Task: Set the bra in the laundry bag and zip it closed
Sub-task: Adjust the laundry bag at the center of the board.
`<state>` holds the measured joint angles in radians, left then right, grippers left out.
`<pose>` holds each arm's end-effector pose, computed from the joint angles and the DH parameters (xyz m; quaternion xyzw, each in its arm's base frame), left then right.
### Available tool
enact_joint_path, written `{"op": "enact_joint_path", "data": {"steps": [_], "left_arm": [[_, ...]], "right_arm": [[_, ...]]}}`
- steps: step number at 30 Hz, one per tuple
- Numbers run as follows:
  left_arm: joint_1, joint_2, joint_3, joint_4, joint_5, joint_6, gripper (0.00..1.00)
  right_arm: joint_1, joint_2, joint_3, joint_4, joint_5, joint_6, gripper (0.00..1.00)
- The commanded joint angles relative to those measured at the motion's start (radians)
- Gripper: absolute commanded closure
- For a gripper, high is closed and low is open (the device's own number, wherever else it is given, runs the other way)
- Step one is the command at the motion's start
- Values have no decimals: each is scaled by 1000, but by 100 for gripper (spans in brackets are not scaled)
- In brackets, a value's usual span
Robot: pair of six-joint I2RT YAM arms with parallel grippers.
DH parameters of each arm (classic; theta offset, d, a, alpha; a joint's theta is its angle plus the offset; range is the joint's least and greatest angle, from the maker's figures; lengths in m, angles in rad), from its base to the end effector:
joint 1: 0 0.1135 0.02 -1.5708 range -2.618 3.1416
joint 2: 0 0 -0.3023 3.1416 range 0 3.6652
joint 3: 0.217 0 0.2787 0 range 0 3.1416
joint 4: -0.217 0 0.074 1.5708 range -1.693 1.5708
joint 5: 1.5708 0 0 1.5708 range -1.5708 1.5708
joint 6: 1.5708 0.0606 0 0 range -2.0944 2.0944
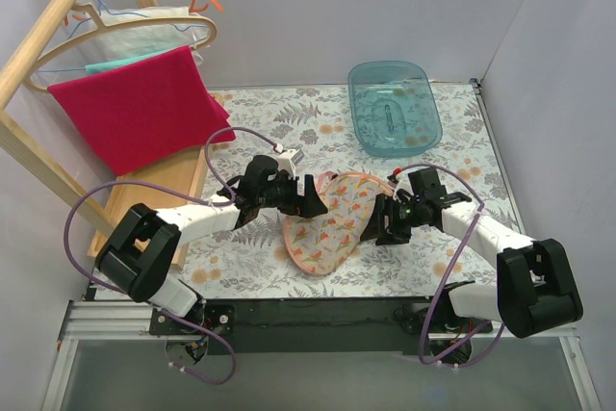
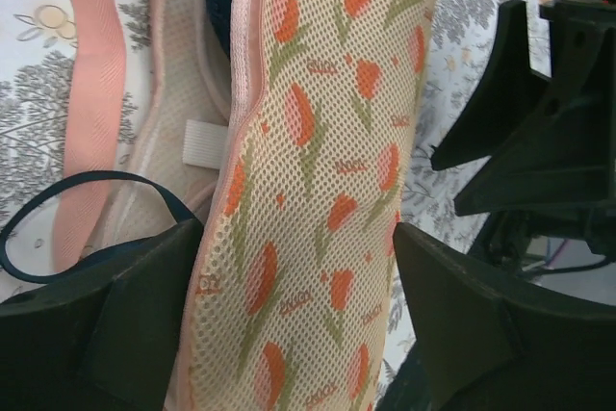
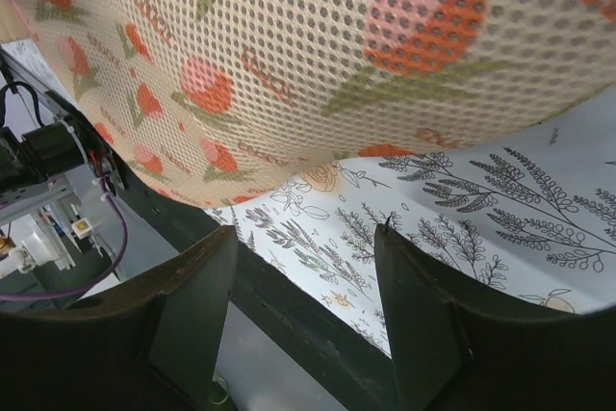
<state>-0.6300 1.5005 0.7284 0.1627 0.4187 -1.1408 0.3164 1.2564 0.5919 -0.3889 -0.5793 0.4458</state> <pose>0.2616 -0.2212 0.1941 -0.1261 0.8635 -0.4668 0.1436 0.2173 0.1060 0.1720 -0.0130 0.9292 0.3475 0.1249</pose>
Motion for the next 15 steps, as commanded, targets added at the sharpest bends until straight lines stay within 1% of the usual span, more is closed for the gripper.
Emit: {"op": "enact_joint_path", "data": {"steps": [1,3,10,11,15], "left_arm": [[4,13,39,32,150,-34,25],[4,18,43,38,185,-46,28],[4,30,77,43,256,-82,52],[4,39,80,47,265,-91,60],[4,79,83,78,333,-125,65]], "right_arm": [[16,28,5,28,-10,-9,33],[24,43,6,41,-8,-6,33],[79,109,28,96,-4,24,33],[88,116,38,99,-2,25,33],[128,165,65,111,18,37,34]]}}
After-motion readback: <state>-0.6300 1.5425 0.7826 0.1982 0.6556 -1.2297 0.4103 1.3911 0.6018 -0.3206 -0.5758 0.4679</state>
